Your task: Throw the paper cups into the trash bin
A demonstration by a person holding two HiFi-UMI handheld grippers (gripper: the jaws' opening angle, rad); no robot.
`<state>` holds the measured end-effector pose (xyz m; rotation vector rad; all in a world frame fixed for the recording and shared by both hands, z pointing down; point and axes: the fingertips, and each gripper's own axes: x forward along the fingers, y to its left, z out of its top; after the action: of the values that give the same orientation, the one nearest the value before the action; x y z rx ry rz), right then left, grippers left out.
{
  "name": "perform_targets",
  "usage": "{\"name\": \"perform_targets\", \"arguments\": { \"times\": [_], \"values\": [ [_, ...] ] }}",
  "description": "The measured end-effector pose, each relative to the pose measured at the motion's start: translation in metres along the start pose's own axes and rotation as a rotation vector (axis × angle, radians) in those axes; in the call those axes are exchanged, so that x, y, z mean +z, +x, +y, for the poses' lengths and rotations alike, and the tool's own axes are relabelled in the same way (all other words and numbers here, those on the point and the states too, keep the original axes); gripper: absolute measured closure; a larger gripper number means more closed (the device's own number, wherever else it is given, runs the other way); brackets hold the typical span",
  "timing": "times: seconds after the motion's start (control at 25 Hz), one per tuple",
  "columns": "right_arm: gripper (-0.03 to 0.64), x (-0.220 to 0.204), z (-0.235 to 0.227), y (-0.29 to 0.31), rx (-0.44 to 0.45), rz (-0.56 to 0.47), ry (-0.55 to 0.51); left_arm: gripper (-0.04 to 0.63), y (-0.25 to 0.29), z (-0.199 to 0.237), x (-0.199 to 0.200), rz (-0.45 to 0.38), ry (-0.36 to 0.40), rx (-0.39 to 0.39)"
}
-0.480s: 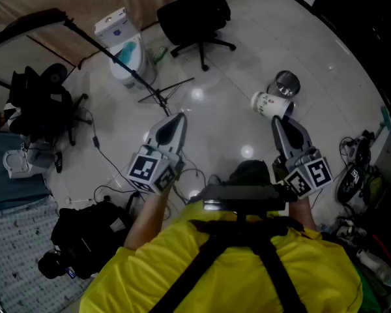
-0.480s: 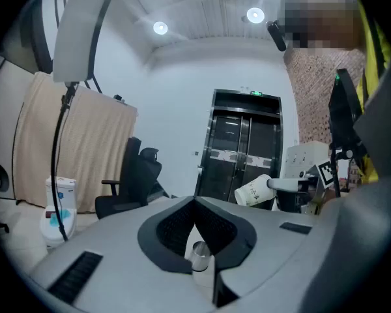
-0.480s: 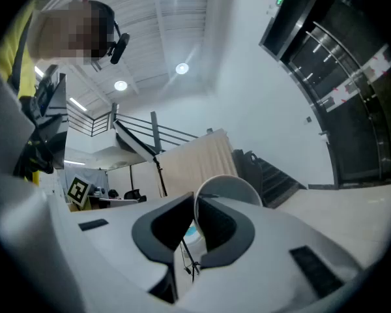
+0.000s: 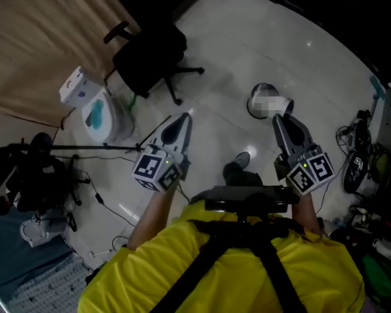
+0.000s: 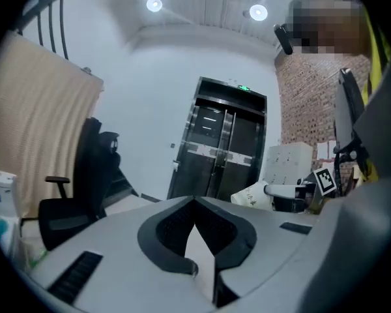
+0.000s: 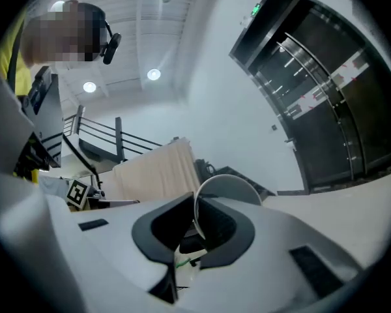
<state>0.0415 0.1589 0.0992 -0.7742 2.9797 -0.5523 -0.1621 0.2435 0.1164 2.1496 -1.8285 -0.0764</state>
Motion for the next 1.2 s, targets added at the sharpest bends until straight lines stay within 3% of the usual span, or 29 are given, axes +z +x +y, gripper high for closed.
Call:
{"name": "perform_targets", "arguments": {
  "times": [0.24, 0.44, 0.6, 0.8, 0.92, 1.04, 1.2],
  "values": [
    [0.586, 0.029, -0.124, 0.032, -0.170, -0.004, 0.006, 0.592, 0.174, -0.001, 0.010, 0.093, 0.063, -0.185],
    [0.586, -0.012, -0.216, 0.057, -0.291, 0.086, 0.074, 0.594, 0.296, 0.001, -0.031, 0.135, 0.094, -0.267],
    [0.584, -0.127, -0.321, 0.092, -0.390, 0.238, 0.091, 0.593, 0.378, 0.014, -0.119, 0.209, 0.070, -0.331],
    [0.584, -0.377, -0.471, 0.139, -0.495, 0.432, 0.171, 0.593, 0.442, 0.047, -0.266, 0.270, 0.092, -0.343],
    [0.584, -0.513, -0.529, 0.150, -0.572, 0.549, 0.242, 0.594, 0.451, 0.068, -0.341, 0.326, 0.060, -0.327],
    [0.583, -0.585, -0.550, 0.155, -0.600, 0.619, 0.263, 0.593, 0.440, 0.077, -0.392, 0.398, 0.027, -0.329],
    [0.558, -0.619, -0.566, 0.155, -0.597, 0.674, 0.236, 0.593, 0.431, 0.079, -0.422, 0.444, 0.003, -0.339]
  ]
}}
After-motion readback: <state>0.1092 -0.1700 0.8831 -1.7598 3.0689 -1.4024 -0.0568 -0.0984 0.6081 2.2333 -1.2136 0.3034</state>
